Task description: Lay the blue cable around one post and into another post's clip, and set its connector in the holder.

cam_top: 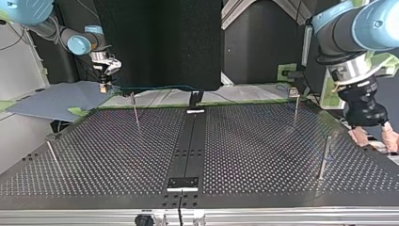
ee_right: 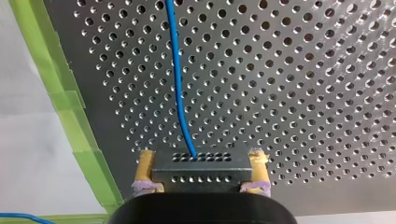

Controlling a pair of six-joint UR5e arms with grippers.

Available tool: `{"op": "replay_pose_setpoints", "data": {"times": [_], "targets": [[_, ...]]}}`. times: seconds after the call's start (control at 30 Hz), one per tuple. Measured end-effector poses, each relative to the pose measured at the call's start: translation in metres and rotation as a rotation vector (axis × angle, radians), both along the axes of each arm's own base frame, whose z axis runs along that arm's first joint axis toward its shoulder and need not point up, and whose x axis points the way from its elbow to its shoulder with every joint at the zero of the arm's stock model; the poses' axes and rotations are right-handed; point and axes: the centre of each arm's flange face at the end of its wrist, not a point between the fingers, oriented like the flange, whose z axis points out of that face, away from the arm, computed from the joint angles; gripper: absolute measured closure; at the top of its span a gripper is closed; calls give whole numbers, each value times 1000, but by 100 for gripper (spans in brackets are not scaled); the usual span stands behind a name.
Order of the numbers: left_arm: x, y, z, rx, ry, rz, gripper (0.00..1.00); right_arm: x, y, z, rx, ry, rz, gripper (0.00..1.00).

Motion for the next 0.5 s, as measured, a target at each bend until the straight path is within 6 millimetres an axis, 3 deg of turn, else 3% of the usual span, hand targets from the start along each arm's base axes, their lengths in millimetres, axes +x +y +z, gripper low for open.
{"op": "replay_pose_setpoints", "data": {"times": [0.27, 0.5], "targets": [[-1, -7, 31, 75, 32, -16, 0, 1, 0, 0, 4, -5, 1, 98], [-6, -14, 35, 133, 99, -32, 0, 2, -1, 1, 4, -4, 3, 98]]}}
